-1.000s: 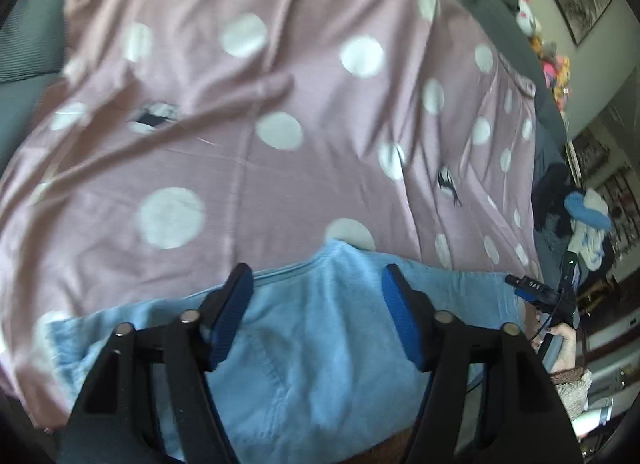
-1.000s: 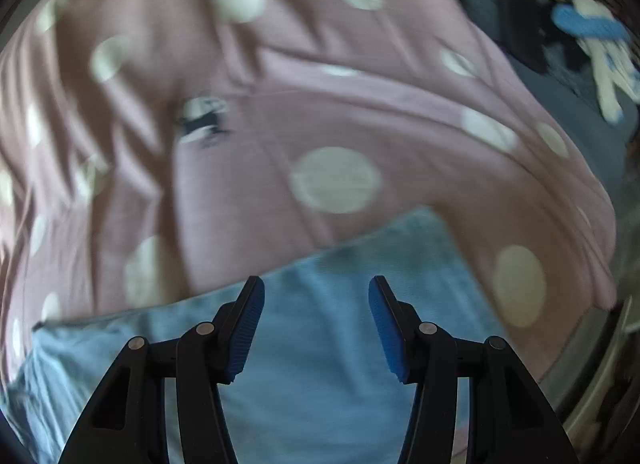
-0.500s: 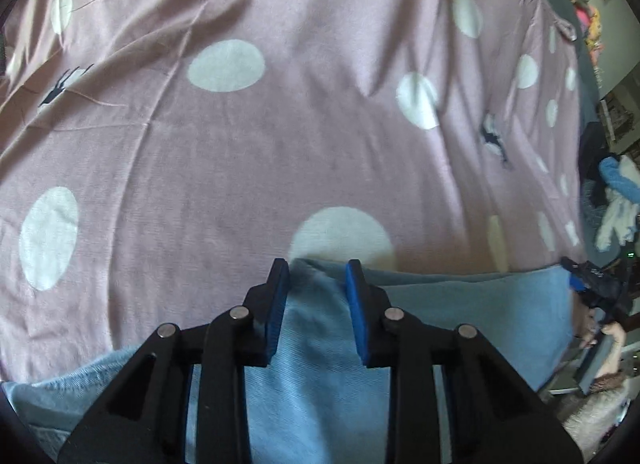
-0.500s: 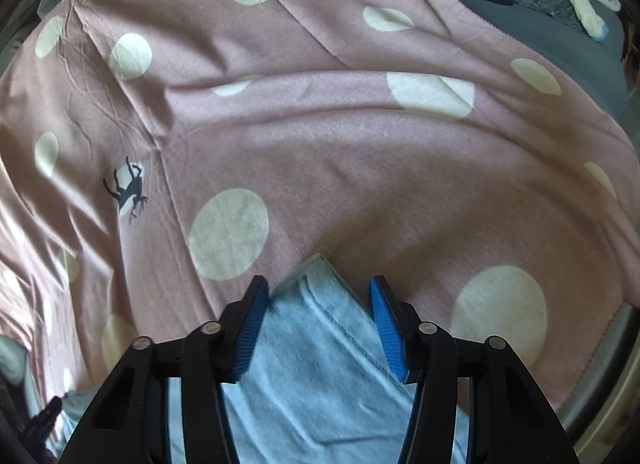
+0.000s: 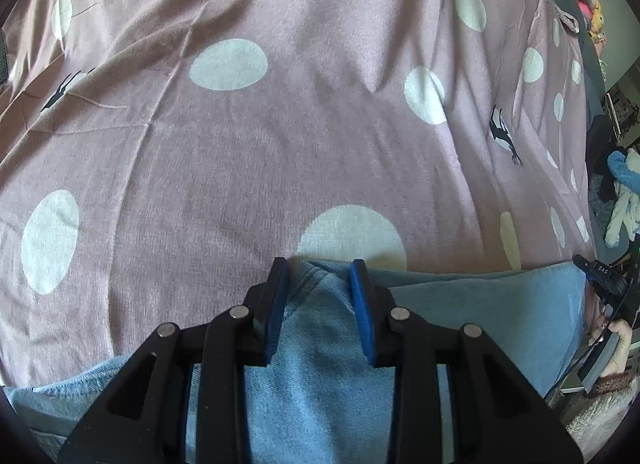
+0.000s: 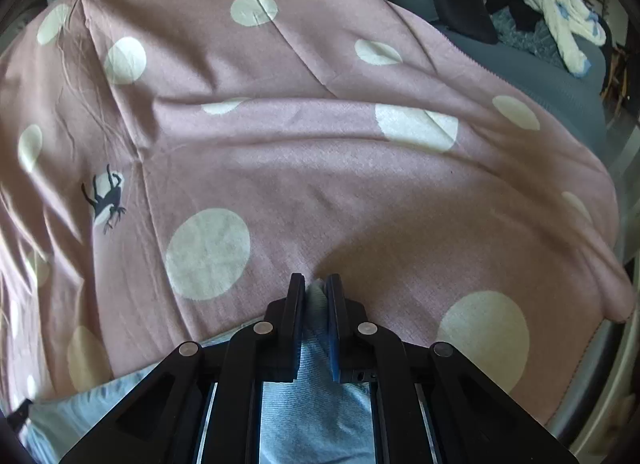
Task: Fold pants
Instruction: 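Grasp the leg hem with the right gripper and smooth the folded pants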
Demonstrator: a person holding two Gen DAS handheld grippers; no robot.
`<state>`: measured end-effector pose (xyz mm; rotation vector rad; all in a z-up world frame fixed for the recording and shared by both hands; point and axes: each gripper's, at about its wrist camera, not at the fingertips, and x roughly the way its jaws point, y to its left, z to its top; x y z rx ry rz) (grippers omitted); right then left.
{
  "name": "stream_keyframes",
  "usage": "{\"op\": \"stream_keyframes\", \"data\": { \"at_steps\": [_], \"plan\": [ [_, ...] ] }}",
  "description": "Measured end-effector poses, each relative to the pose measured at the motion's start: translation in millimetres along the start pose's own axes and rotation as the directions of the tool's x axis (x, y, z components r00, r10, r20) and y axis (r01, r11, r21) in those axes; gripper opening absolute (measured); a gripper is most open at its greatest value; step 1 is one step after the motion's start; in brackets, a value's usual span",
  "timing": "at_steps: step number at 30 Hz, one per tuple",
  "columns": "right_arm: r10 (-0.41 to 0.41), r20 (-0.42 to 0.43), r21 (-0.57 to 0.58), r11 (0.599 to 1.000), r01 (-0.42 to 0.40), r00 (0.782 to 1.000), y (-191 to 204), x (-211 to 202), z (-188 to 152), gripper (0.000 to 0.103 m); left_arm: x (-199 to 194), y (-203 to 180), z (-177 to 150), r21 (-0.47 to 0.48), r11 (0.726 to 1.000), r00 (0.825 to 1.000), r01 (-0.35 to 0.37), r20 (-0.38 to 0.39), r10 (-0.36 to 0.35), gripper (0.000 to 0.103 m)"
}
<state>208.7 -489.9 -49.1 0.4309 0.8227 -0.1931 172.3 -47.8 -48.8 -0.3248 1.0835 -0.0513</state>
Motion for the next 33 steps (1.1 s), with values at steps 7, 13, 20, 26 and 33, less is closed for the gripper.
{"op": "stream_keyframes", "data": {
  "at_steps": [7, 13, 20, 26, 33],
  "plan": [
    [-0.044, 0.026, -0.022, 0.999, 0.044, 0.999, -2.5, -12.0, -7.3, 0.029, -37.2, 8.2, -21.4, -0.017, 1.000, 1.000, 0.013, 0.012, -0.013, 0.036],
    [-0.087, 0.058, -0.055, 0.994, 0.090, 0.995, -10.3, -46.7, -24.9, 0.044, -85.2, 14.4, -59.5, 0.003, 0.999, 0.999, 0.038, 0.033, -0.038, 0.046],
    [-0.067, 0.012, -0.054, 0.996, 0.068, 0.998, -40.2, -68.6, -61.9, 0.044, -92.8, 29.4, -102.8, -0.009, 1.000, 0.999, -0.016, -0.031, 0.016, 0.049],
    [-0.001, -0.039, -0.026, 1.000, -0.001, 0.999, -55.9, -66.1, -73.9, 0.044, -91.4, 50.1, -117.1, -0.075, 0.997, 0.999, -0.002, -0.044, -0.002, 0.048],
    [0.062, -0.069, 0.064, 0.996, -0.058, 0.996, -71.1, -60.6, -83.4, 0.043, -92.1, 52.4, -125.5, -0.084, 0.997, 0.999, 0.002, -0.052, -0.007, 0.049]
  ]
}}
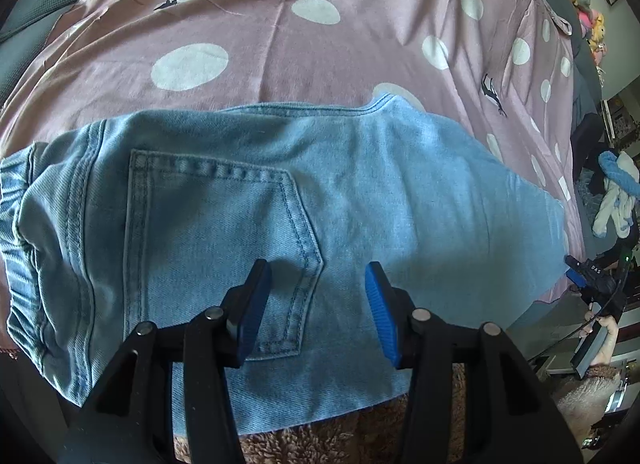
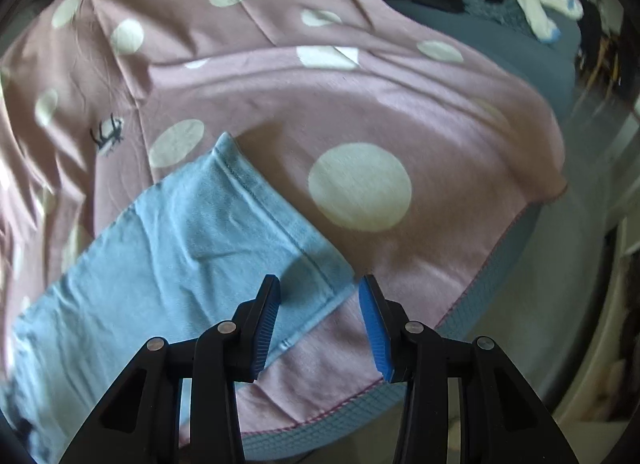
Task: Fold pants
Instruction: 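Grasp the leg hem with the right gripper and smooth the folded pants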
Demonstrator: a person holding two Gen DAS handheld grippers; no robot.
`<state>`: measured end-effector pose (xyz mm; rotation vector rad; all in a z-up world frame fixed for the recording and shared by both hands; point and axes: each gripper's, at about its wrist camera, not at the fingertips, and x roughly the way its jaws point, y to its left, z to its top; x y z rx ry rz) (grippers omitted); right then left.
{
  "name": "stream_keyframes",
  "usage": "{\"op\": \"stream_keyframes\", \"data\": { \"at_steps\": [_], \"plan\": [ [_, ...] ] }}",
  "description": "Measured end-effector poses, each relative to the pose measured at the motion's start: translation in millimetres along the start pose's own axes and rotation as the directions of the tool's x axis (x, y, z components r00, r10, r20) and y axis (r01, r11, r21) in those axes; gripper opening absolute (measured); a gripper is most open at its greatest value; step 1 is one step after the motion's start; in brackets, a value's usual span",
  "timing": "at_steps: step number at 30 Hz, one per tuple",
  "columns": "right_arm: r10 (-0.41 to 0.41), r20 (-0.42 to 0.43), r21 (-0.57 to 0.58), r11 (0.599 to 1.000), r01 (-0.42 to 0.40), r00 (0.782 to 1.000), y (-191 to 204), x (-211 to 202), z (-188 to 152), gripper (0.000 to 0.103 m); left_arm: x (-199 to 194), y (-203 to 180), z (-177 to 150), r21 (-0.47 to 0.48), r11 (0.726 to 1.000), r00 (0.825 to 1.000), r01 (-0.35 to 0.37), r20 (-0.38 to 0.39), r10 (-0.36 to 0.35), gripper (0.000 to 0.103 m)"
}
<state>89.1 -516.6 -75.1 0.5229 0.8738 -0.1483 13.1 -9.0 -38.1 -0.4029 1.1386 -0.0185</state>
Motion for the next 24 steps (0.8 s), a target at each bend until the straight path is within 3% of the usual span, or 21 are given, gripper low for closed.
{"op": "stream_keyframes", "data": {
  "at_steps": [1, 2, 4, 5, 10, 14, 17, 18, 22, 24],
  "plan": [
    [0.044, 0.007, 0.017, 0.999, -0.044, 0.999, -3.2, -2.9, 0.7, 0.038, 0.0, 1.2, -0.9, -0.009, 1.000, 1.000, 0.006, 0.002, -0.006, 0.049],
    [0.054, 0.012, 0.025, 0.998, -0.054, 0.998, -5.1, -4.7, 2.1, 0.034, -0.3, 1.8, -1.2, -0.014, 1.000, 1.000, 0.008, 0.003, -0.008, 0.049],
    [0.054, 0.016, 0.037, 0.998, -0.054, 0.998, -8.5, -6.2, 5.6, 0.016, 0.5, 1.6, -0.8, -0.024, 1.000, 1.000, 0.015, 0.002, -0.015, 0.051],
    [0.054, 0.013, 0.042, 0.998, -0.055, 0.998, -9.9, -5.7, 6.9, 0.014, 0.5, 1.6, -1.1, -0.025, 1.000, 1.000, 0.018, 0.004, -0.017, 0.051],
    [0.089, 0.003, 0.080, 0.993, -0.089, 0.996, -14.3, -4.1, 5.2, 0.013, 0.5, -0.7, -2.8, -0.010, 1.000, 1.000, 0.012, 0.011, -0.012, 0.053],
    [0.070, -0.013, 0.111, 0.992, -0.068, 0.997, -19.3, 5.7, 3.5, 0.013, 1.7, -1.2, -1.9, -0.010, 1.000, 1.000, 0.015, 0.010, -0.015, 0.054],
    [0.077, 0.008, 0.111, 0.991, -0.078, 0.997, -19.1, 5.8, 3.0, 0.013, 1.9, -1.1, -1.9, -0.007, 1.000, 1.000, 0.014, 0.011, -0.014, 0.054],
    [0.060, 0.017, 0.114, 0.992, -0.061, 0.998, -18.1, 3.4, 2.4, 0.007, 1.9, -0.8, -1.8, -0.008, 1.000, 1.000, 0.015, 0.012, -0.015, 0.054],
    [0.043, 0.110, 0.118, 0.991, -0.056, 0.993, -15.6, -22.0, 0.7, 0.004, 1.8, 0.3, -2.0, -0.012, 1.000, 1.000, 0.020, 0.012, -0.020, 0.054],
    [0.041, 0.106, 0.127, 0.990, -0.055, 0.993, -19.2, -22.1, 0.3, 0.004, 1.8, -0.3, -2.6, -0.010, 1.000, 1.000, 0.018, 0.012, -0.018, 0.054]
  ]
}}
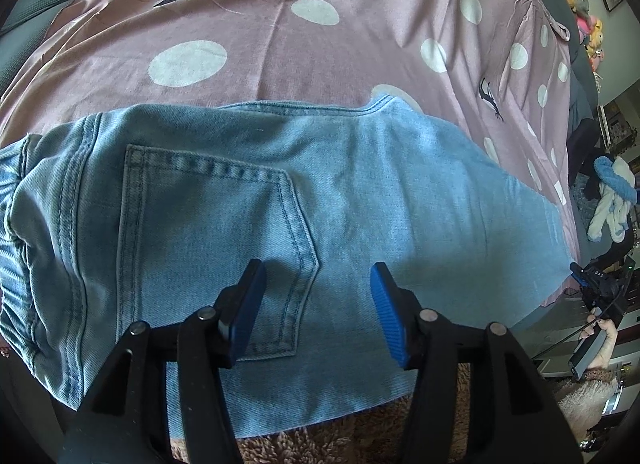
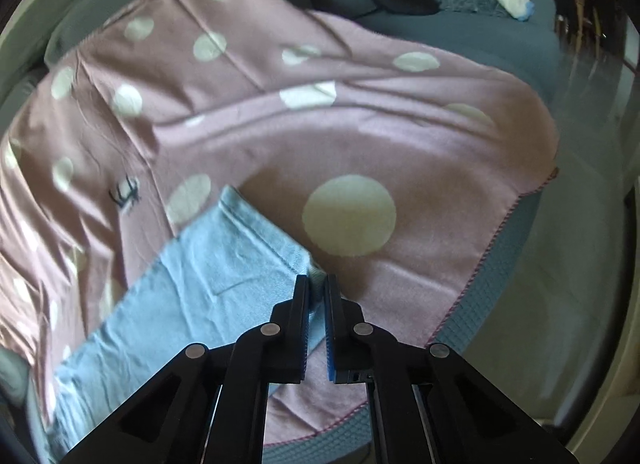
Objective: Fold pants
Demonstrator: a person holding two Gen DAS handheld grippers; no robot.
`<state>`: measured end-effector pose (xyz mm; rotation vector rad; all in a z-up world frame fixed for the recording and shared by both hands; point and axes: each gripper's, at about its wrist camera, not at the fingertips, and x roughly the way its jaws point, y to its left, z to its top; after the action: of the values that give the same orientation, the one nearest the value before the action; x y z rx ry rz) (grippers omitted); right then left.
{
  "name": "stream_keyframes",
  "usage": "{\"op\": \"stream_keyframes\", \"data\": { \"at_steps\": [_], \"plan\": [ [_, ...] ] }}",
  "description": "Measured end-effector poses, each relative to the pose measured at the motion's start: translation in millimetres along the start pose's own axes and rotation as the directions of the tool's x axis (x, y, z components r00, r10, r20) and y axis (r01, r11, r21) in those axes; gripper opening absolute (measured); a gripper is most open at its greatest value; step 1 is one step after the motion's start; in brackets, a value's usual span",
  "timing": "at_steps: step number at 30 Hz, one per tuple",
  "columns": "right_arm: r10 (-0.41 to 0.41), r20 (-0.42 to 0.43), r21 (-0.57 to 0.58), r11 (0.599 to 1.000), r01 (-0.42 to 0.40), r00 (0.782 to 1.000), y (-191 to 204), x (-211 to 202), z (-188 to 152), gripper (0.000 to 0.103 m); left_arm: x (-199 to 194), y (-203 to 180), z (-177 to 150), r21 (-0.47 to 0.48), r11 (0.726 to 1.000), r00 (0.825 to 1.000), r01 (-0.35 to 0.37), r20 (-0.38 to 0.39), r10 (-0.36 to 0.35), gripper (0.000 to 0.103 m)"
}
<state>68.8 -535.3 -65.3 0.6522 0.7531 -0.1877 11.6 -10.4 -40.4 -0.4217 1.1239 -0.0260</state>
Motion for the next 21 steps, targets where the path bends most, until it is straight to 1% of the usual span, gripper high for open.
{"op": "stream_keyframes", "data": {
  "at_steps": [3, 4, 6, 12, 17, 21],
  "plan": [
    [-0.060, -0.039, -0.026, 0.998, 0.059, 0.997, -2.4, 15.9, -7.9, 0.004, 0.4, -0.7, 0.0, 0.001, 1.000, 1.000, -0.002, 0.000, 0.002, 0.054],
    [-0.081, -0.037, -0.037, 0.996, 0.080, 0.996, -2.6, 20.8, -12.5, 0.004, 0.6, -0.9, 0.1, 0.003, 1.000, 1.000, -0.003, 0.000, 0.003, 0.054],
    [-0.089, -0.023, -0.048, 0.995, 0.088, 0.996, -1.3, 20.2, -14.0, 0.004, 1.2, -1.4, 0.2, 0.006, 1.000, 1.000, -0.007, -0.001, 0.007, 0.054],
    [-0.104, -0.029, -0.064, 0.993, 0.102, 0.994, 0.8, 23.2, -12.7, 0.004, 3.2, -2.0, -0.1, 0.014, 1.000, 1.000, -0.012, 0.001, 0.012, 0.055],
    [-0.099, -0.033, -0.057, 0.994, 0.097, 0.995, -1.1, 24.2, -14.3, 0.004, 3.9, -0.6, 1.0, 0.006, 1.000, 1.000, 0.002, -0.005, -0.002, 0.057],
    [-0.098, -0.033, -0.055, 0.994, 0.096, 0.995, -1.5, 24.0, -14.4, 0.004, 4.2, -2.8, 0.0, 0.017, 1.000, 1.000, -0.006, -0.001, 0.006, 0.058]
  ]
}}
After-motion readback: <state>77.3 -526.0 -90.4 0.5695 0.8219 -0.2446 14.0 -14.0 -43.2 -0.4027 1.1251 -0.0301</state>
